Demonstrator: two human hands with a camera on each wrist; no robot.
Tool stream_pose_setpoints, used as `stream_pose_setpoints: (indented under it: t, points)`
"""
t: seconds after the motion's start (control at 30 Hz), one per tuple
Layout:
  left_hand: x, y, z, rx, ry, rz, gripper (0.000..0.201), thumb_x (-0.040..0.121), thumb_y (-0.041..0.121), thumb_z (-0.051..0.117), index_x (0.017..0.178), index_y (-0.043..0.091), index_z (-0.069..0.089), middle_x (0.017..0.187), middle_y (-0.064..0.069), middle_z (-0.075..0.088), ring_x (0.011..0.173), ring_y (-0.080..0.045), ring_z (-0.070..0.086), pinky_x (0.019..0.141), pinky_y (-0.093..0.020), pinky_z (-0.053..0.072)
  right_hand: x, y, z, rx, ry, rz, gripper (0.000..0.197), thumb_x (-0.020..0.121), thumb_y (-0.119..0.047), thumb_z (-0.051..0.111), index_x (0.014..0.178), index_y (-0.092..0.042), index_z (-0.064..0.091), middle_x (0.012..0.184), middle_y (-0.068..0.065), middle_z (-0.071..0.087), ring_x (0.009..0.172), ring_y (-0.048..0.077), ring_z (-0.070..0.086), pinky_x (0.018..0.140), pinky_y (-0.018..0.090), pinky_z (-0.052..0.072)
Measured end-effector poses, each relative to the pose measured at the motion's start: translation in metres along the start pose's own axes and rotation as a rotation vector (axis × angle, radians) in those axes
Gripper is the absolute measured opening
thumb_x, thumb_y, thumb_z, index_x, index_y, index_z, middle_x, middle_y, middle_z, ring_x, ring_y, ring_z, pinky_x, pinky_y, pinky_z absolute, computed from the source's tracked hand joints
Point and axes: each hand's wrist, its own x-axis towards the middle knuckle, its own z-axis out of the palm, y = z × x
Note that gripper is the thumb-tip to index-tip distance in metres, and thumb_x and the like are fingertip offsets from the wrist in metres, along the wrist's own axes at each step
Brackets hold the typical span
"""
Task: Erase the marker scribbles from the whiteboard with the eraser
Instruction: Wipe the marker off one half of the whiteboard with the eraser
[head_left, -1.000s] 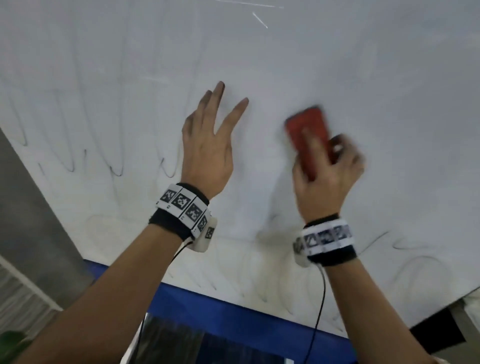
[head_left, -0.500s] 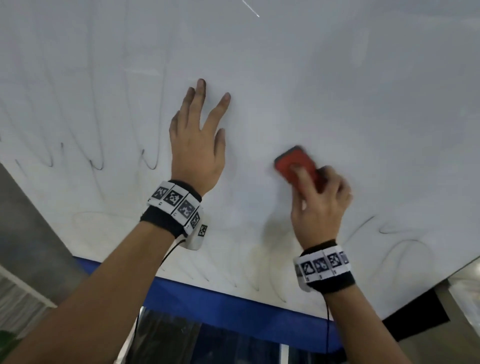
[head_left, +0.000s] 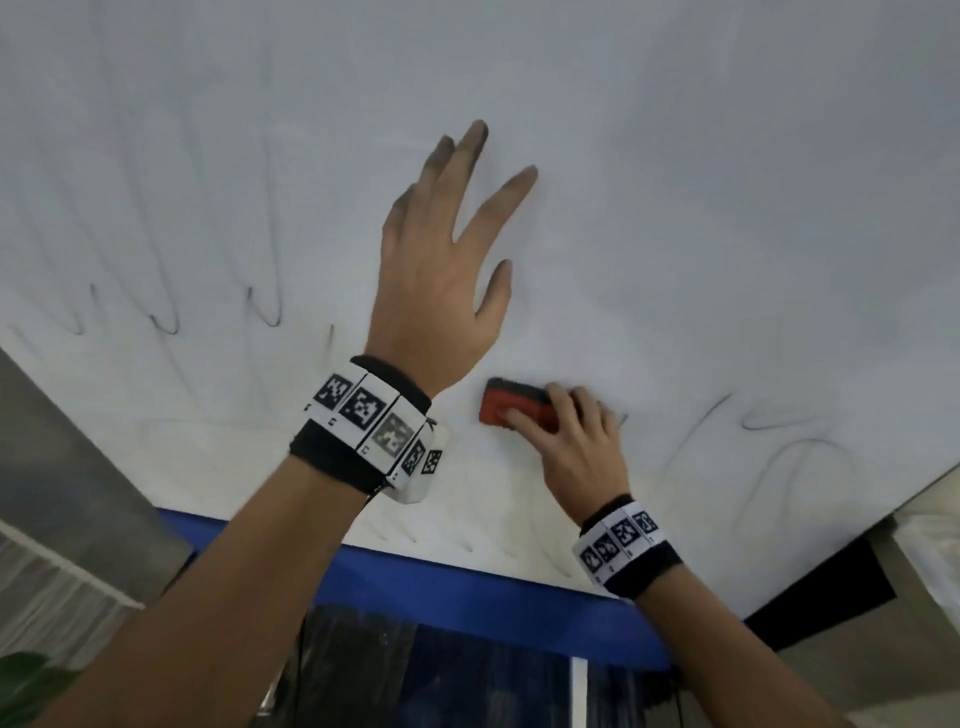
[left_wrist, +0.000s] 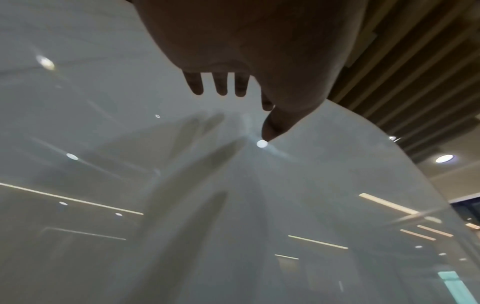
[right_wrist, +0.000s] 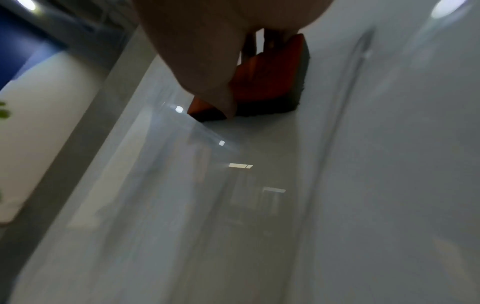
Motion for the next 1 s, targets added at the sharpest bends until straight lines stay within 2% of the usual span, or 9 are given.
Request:
stream_pose_setpoints:
  t: [0.17, 0.23, 0.3, 0.37, 0.43, 0.5, 0.7, 0.8, 1.0]
  points:
    - [0.0, 0.024, 0.04, 0.023, 0.02, -0.072, 0.052, 0.103, 0.028, 0.05, 0.154, 0.024, 0.041, 0.166, -0.013, 0.025, 0.155, -0.031, 0.022, 0.117, -0.053, 0.032, 0.035, 0.071, -0.059, 0.113, 0.452, 0.509, 0.036, 0.094, -0.016, 0.067, 0.128, -0.025, 0.064, 0.13, 0.022, 0.05, 0.114, 0.043, 0.049, 0.097, 0.049, 0.038]
    - [0.0, 0.025, 0.056, 0.09, 0.076, -0.108, 0.048, 0.105, 0.028, 0.047, 0.153, 0.024, 0.043, 0.165, -0.013, 0.029, 0.154, -0.031, 0.025, 0.116, -0.055, 0.031, 0.031, 0.063, -0.041, 0.114, 0.502, 0.551, 0.035, 0.094, -0.018, 0.067, 0.128, -0.025, 0.065, 0.132, 0.022, 0.05, 0.115, 0.043, 0.049, 0.098, 0.048, 0.037]
    - [0.0, 0.027, 0.066, 0.105, 0.131, -0.119, 0.048, 0.105, 0.032, 0.049, 0.152, 0.023, 0.045, 0.163, -0.015, 0.032, 0.153, -0.032, 0.027, 0.118, -0.056, 0.029, -0.002, 0.036, 0.0, 0.089, 0.375, 0.351, 0.038, 0.089, -0.014, 0.07, 0.124, -0.029, 0.067, 0.134, 0.017, 0.047, 0.117, 0.041, 0.047, 0.093, 0.048, 0.037]
    - [-0.002, 0.029, 0.074, 0.101, 0.139, -0.135, 0.051, 0.105, 0.038, 0.05, 0.153, 0.022, 0.043, 0.163, -0.015, 0.03, 0.154, -0.033, 0.026, 0.12, -0.057, 0.026, -0.047, 0.012, 0.04, 0.099, 0.122, 0.11, 0.051, 0.078, -0.006, 0.077, 0.119, -0.035, 0.069, 0.132, 0.011, 0.048, 0.115, 0.037, 0.048, 0.089, 0.046, 0.039]
    - [-0.005, 0.031, 0.079, 0.106, 0.125, -0.16, 0.056, 0.105, 0.044, 0.049, 0.155, 0.021, 0.04, 0.164, -0.016, 0.027, 0.155, -0.034, 0.023, 0.122, -0.058, 0.022, -0.078, 0.003, 0.055, 0.122, -0.08, 0.024, 0.062, 0.069, -0.003, 0.082, 0.117, -0.04, 0.07, 0.129, 0.007, 0.049, 0.113, 0.034, 0.049, 0.086, 0.045, 0.044]
    - [-0.007, 0.033, 0.082, 0.11, 0.118, -0.178, 0.059, 0.104, 0.045, 0.049, 0.156, 0.02, 0.037, 0.165, -0.017, 0.026, 0.155, -0.035, 0.021, 0.123, -0.059, 0.019, -0.078, 0.014, 0.046, 0.164, -0.099, 0.027, 0.064, 0.069, -0.002, 0.083, 0.118, -0.04, 0.068, 0.125, 0.008, 0.053, 0.111, 0.033, 0.049, 0.084, 0.044, 0.046]
    - [-0.01, 0.048, 0.093, 0.043, 0.147, -0.269, 0.065, 0.103, 0.05, 0.049, 0.158, 0.018, 0.033, 0.166, -0.018, 0.02, 0.156, -0.035, 0.015, 0.124, -0.06, 0.014, -0.013, 0.088, -0.036, 0.278, 0.399, 0.471, 0.039, 0.088, -0.012, 0.074, 0.125, -0.025, 0.066, 0.126, 0.022, 0.051, 0.109, 0.04, 0.049, 0.099, 0.047, 0.042]
    - [-0.012, 0.056, 0.099, 0.027, 0.167, -0.31, 0.067, 0.103, 0.051, 0.049, 0.158, 0.017, 0.032, 0.167, -0.018, 0.02, 0.156, -0.035, 0.014, 0.124, -0.06, 0.014, -0.005, 0.081, -0.03, 0.287, 0.515, 0.618, 0.042, 0.089, -0.012, 0.073, 0.128, -0.023, 0.063, 0.128, 0.024, 0.05, 0.112, 0.043, 0.049, 0.103, 0.047, 0.039]
    - [-0.012, 0.063, 0.102, 0.044, 0.162, -0.346, 0.07, 0.103, 0.055, 0.046, 0.159, 0.017, 0.029, 0.167, -0.017, 0.017, 0.157, -0.034, 0.012, 0.125, -0.058, 0.014, -0.069, 0.022, 0.044, 0.186, -0.001, 0.033, 0.059, 0.073, 0.001, 0.076, 0.119, -0.035, 0.067, 0.13, 0.007, 0.044, 0.113, 0.034, 0.048, 0.088, 0.044, 0.043]
